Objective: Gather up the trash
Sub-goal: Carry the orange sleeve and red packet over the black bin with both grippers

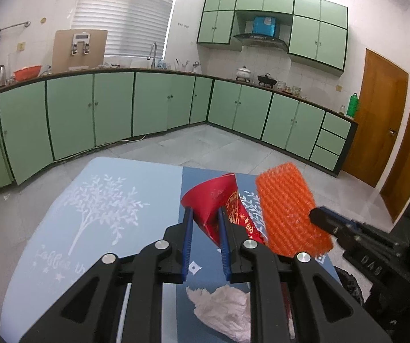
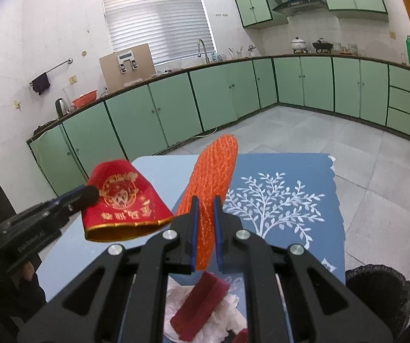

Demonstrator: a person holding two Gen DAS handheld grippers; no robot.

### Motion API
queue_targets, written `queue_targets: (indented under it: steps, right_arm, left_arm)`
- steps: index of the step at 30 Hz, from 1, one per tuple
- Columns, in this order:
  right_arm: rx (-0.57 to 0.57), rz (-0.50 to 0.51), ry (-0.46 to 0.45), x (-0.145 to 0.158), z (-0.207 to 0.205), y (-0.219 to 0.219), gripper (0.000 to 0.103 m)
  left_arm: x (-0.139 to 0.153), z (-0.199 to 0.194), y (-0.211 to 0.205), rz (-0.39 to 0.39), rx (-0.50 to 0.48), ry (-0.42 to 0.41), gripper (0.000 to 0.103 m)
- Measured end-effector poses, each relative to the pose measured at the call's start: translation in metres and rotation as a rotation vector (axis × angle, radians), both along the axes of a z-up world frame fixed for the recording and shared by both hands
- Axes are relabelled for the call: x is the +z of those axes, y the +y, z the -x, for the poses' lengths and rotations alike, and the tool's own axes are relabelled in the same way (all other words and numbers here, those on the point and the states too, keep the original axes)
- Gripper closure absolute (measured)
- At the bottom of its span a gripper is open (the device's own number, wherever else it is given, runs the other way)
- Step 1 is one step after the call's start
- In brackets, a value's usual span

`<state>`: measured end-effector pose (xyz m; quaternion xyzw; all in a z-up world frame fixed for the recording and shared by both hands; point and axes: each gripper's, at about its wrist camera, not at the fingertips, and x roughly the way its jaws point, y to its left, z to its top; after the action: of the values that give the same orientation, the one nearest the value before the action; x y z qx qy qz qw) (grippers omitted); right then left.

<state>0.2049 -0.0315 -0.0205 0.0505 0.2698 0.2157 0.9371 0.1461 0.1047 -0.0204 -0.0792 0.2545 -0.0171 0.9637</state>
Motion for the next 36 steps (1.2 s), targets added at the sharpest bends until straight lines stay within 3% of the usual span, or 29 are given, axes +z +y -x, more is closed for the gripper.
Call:
queue_targets:
  steps: [12,19,27,36]
  right_arm:
    - [-0.013,-0.078,-0.081,0.049,0.026,-0.037,0.094]
    - [-0.075,-0.047,-0.120,0.066,0.058,-0.081,0.094]
    - [-0.188,0.008,-0.124,0.063,0.088,-0.137,0.094]
    - [-0.335,0.067,-0.092,0.039,0.117,-0.204,0.094]
  left_arm:
    - [0.034,0.011,-0.022,0.001,-0.058,-0.083,0.086]
    - [0.041,0.015,-0.059,0.017,-0.142,-0.097,0.086]
    - [0.038,0.015,-0.123,0.029,-0.266,-0.091,0.086]
    - [0.017,0.009,-0.193,0.037,-0.393,-0.037,0.086]
